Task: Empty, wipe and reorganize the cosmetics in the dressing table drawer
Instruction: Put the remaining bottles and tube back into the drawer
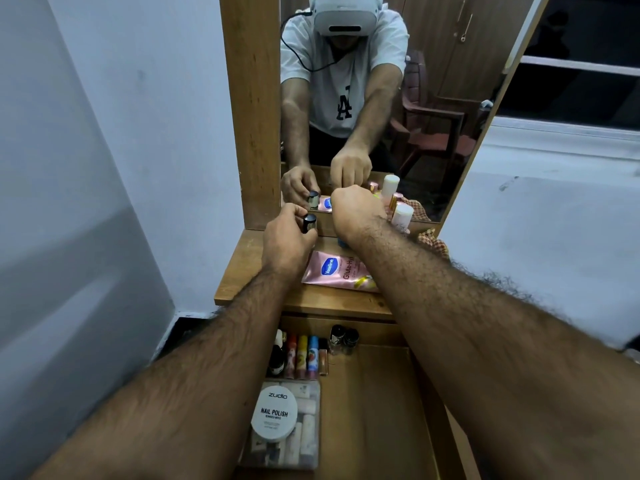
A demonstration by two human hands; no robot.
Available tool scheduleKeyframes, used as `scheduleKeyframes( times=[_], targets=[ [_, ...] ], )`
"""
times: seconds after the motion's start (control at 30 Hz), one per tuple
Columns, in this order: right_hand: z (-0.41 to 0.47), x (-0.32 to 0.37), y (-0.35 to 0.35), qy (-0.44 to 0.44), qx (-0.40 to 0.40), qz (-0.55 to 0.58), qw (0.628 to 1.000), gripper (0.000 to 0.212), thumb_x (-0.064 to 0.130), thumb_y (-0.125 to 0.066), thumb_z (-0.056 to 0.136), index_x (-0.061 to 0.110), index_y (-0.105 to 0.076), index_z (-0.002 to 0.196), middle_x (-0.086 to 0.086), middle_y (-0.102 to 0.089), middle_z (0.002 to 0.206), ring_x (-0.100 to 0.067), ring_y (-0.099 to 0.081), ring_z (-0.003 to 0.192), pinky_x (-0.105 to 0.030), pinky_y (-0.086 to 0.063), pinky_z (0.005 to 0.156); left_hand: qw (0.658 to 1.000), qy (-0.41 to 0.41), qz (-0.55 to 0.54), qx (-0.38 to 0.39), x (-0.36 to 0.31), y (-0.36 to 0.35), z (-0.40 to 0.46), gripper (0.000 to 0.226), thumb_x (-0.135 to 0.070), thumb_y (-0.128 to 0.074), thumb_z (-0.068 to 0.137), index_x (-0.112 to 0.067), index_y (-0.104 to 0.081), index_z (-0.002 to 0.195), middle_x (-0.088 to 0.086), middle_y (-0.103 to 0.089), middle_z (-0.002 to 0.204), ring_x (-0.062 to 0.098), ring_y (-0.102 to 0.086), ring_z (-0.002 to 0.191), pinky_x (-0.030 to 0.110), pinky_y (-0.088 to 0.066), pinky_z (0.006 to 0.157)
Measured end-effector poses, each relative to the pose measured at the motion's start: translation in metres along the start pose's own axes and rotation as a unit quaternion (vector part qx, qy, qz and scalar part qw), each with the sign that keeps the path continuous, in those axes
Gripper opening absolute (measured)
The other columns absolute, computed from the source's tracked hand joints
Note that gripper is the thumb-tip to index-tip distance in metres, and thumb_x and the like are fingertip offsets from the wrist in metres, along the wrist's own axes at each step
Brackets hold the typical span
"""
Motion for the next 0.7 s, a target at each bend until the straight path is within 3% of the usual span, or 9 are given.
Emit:
scheduleKeyframes(
  times=[0.13, 0.33, 0.53, 0.7],
  targets=[
    [-0.004, 0.0, 0.001, 0.009, -0.019, 0.003, 1.0, 0.019, 0.002, -0.058, 0.092, 0.009, -0.067, 0.105, -0.01, -0.067, 0.107, -0.027, -0.064, 0.099, -0.036, -0.047, 0.072, 1.0, -0.013, 0.004, -0.004, -0.004, 0.002, -0.003, 0.038, -0.018, -0.071, 0.089, -0.019, -0.056, 0.124, 0.0, -0.068, 0.115, 0.01, -0.062, 0.1, 0.023, -0.05, 0.083],
    [-0.015, -0.006, 0.028, 0.004, -0.067, 0.071, 0.995, 0.013, 0.008, -0.068, 0.084, 0.016, -0.066, 0.094, -0.004, -0.066, 0.096, -0.024, -0.062, 0.09, -0.034, -0.051, 0.072, 0.999, -0.029, -0.005, -0.026, -0.016, 0.019, -0.011, 0.039, -0.019, -0.072, 0.088, -0.018, -0.056, 0.124, -0.002, -0.067, 0.113, 0.005, -0.056, 0.091, 0.021, -0.047, 0.08],
    [-0.056, -0.018, 0.063, 0.005, -0.126, 0.149, 0.981, 0.012, 0.017, -0.066, 0.08, 0.02, -0.055, 0.084, 0.004, -0.06, 0.084, -0.017, -0.054, 0.079, -0.029, -0.036, 0.061, 0.998, -0.044, -0.035, -0.04, -0.029, 0.04, -0.042, 0.036, -0.022, -0.071, 0.089, -0.018, -0.058, 0.121, -0.009, -0.063, 0.1, 0.007, -0.058, 0.09, 0.019, -0.044, 0.075],
    [-0.106, -0.035, 0.058, -0.005, -0.115, 0.181, 0.977, 0.016, 0.021, -0.072, 0.076, 0.02, -0.065, 0.09, 0.004, -0.062, 0.082, -0.017, -0.059, 0.082, -0.035, -0.054, 0.069, 0.998, -0.029, -0.043, -0.021, -0.022, 0.048, -0.09, 0.032, -0.022, -0.072, 0.087, -0.024, -0.057, 0.115, -0.021, -0.056, 0.088, -0.002, -0.056, 0.083, 0.005, -0.036, 0.065]
  ],
)
Point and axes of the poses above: each hand's wrist, its own z-axis towards the middle knuckle, its own y-axis out of the back of the hand, x = y × z, the point moved 7 cm from there along z, towards the middle knuckle
